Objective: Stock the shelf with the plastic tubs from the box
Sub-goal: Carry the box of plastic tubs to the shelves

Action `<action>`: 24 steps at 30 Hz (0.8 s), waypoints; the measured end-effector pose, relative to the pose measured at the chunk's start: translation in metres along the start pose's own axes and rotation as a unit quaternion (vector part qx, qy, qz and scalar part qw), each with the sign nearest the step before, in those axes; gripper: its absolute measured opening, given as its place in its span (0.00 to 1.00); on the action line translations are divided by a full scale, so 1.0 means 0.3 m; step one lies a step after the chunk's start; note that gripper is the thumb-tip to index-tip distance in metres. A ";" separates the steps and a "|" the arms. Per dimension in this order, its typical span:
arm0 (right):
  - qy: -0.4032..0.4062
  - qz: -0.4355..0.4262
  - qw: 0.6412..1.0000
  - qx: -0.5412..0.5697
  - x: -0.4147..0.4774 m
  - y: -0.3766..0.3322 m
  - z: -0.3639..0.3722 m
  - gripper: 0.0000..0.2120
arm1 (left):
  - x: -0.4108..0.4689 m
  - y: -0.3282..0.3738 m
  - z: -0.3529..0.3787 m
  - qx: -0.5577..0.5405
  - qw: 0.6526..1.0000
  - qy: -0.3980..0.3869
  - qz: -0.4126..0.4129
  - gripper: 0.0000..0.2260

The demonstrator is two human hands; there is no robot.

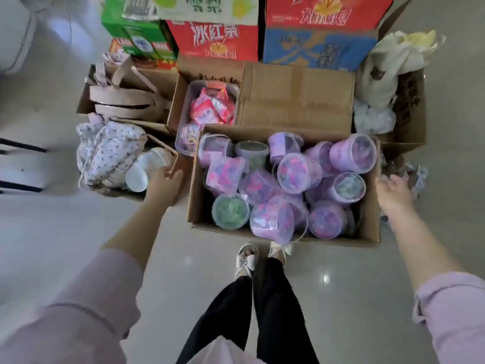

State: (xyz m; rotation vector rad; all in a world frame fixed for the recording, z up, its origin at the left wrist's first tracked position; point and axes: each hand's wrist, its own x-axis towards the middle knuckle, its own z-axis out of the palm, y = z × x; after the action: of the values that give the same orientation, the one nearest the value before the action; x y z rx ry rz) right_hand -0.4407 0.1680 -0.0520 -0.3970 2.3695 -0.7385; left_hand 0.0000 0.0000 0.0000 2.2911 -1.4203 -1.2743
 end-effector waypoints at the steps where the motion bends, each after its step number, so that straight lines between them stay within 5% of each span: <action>1: 0.007 0.003 1.000 -0.008 0.026 0.033 0.024 0.23 | 0.036 -0.034 0.036 0.001 1.000 -0.004 -0.008 0.14; 6: 0.015 0.055 0.998 -0.032 0.150 0.179 0.132 0.26 | 0.176 -0.191 0.192 0.018 0.998 -0.005 -0.064 0.27; 10: 0.031 0.052 0.997 -0.047 0.219 0.226 0.168 0.26 | 0.211 -0.203 0.293 -0.032 0.995 -0.004 -0.094 0.18; 15: 0.006 0.061 0.994 -0.086 0.272 0.228 0.159 0.26 | 0.244 -0.197 0.355 -0.014 0.995 -0.001 -0.098 0.25; 24: 0.049 0.026 0.984 -0.171 0.316 0.232 0.162 0.26 | 0.282 -0.204 0.379 0.064 0.994 0.034 -0.085 0.23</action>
State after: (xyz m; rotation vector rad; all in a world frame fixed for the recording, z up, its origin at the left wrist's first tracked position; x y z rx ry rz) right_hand -0.4889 0.1619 -0.1697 -0.4480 2.5945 -0.3317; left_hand -0.0267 -0.0025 -0.1520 2.5623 -1.3454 -1.1676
